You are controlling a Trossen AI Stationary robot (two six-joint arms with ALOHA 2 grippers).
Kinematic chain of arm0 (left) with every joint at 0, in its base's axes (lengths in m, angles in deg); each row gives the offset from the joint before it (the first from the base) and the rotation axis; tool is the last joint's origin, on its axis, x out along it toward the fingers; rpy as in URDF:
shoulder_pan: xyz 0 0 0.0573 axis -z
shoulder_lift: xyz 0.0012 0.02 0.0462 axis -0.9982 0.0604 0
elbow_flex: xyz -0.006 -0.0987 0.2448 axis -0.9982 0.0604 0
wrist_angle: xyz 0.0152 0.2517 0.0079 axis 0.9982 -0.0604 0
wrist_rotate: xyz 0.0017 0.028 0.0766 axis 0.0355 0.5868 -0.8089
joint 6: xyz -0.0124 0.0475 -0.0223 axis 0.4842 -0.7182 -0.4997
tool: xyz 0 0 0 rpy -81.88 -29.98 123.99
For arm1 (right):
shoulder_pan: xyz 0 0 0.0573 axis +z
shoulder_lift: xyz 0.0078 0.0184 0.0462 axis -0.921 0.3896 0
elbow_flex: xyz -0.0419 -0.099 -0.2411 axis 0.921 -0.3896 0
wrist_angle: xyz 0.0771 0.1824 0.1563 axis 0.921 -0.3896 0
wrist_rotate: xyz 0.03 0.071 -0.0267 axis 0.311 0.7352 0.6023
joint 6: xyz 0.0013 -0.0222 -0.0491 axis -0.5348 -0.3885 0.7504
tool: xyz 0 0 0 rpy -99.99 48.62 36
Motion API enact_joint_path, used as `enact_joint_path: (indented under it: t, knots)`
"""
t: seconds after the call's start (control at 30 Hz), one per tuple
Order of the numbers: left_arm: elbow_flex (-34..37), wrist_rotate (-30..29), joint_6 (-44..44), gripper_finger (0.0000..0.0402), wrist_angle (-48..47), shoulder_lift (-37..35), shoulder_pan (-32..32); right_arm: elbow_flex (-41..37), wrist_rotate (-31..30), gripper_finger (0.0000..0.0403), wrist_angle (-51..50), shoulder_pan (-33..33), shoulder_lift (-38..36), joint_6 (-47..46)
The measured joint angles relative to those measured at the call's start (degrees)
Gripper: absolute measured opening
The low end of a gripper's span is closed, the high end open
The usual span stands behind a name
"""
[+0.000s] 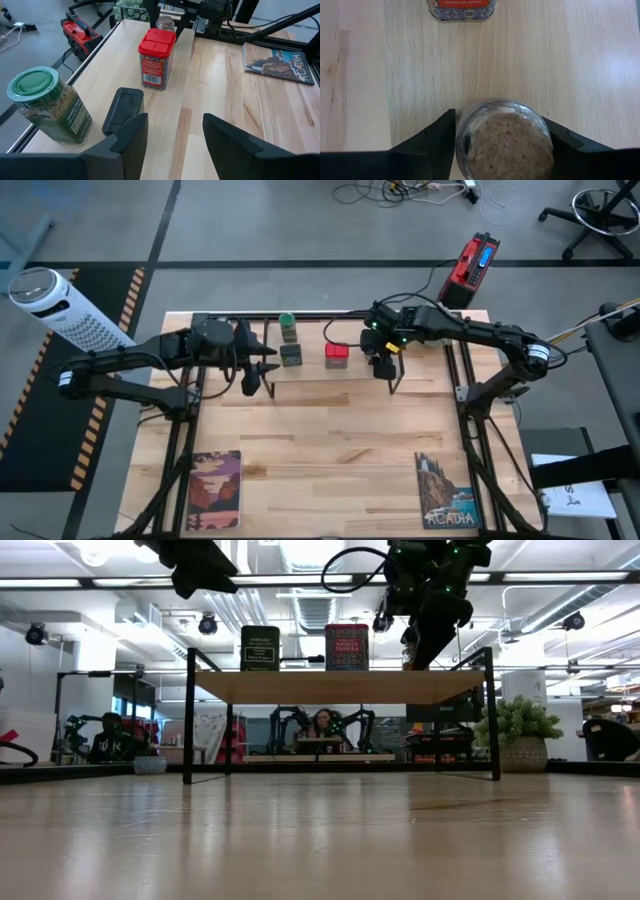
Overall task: Shelf spices
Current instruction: Remove the transparent seasoning bottle from the shelf
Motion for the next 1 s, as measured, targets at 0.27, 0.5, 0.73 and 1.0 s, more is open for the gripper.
enact_joint_path:
  t: [0.27,0.5,0.73,1.0]
  knots:
    - [0.02,0.00,0.14,0.0175,-0.38,0.00,0.00,0.00,-0.06,0.0172,0.12,0.00,-1.19,0.01]
    - [0.02,0.02,0.43,0.0181,-0.36,0.00,0.00,0.00,-0.15,0.0182,0.12,0.00,-1.22,-0.06]
    - [0.02,0.04,0.58,0.0174,-0.38,0.00,0.00,0.00,-0.15,0.0171,0.04,0.01,-1.25,-0.11]
    - [0.02,0.07,0.78,0.0174,-0.62,0.00,0.00,-0.02,-0.13,0.0172,-0.35,0.02,-1.79,-0.19]
